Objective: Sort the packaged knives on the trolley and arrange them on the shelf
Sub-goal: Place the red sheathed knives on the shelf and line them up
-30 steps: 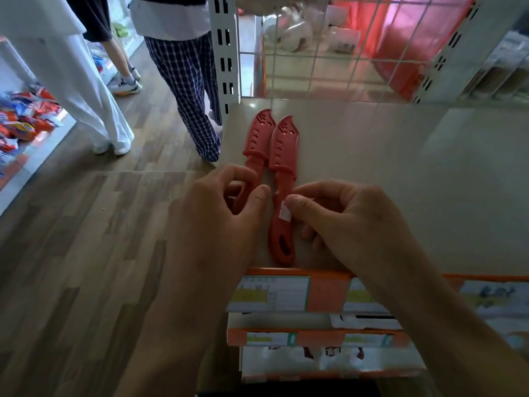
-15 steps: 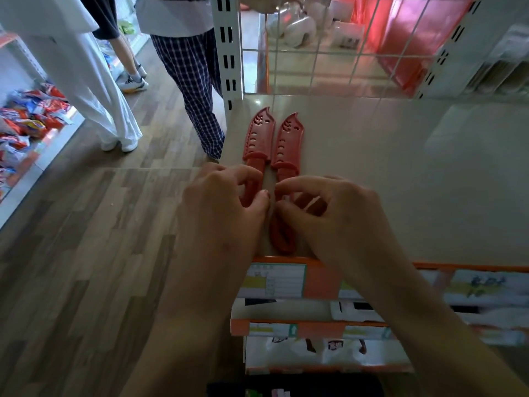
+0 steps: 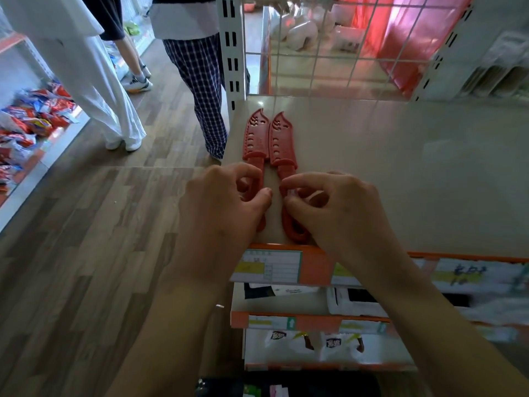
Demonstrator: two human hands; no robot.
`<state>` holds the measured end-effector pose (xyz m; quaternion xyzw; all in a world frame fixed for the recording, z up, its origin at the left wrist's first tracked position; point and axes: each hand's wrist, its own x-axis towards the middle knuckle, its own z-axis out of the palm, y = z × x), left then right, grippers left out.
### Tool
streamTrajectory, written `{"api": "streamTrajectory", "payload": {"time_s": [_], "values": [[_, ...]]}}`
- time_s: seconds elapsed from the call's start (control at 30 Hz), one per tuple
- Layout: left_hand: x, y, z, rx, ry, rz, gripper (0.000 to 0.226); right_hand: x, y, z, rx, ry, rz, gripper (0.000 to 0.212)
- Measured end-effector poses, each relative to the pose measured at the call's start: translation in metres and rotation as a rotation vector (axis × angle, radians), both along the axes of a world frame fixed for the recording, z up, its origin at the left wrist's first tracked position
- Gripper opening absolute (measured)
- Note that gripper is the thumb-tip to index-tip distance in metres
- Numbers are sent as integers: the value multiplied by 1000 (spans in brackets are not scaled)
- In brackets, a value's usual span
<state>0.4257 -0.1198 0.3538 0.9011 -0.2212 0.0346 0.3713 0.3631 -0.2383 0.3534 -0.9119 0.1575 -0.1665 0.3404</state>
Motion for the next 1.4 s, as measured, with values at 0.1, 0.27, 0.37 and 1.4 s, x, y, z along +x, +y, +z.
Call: {"api": "streamTrajectory", "payload": {"time_s": [0.1, 0.27, 0.37, 1.4], "values": [[0, 1, -1, -11, 2, -6, 26, 0, 0, -1, 19, -9, -3, 21], [0, 2, -1, -43, 19, -18, 21, 3, -1, -2, 32, -23, -11, 21], [0, 2, -2, -41, 29, -17, 19, 3, 0, -3, 24, -40, -5, 22], [-26, 2, 4, -24, -265, 133, 27, -25, 14, 1, 144, -420, -125, 25]]}}
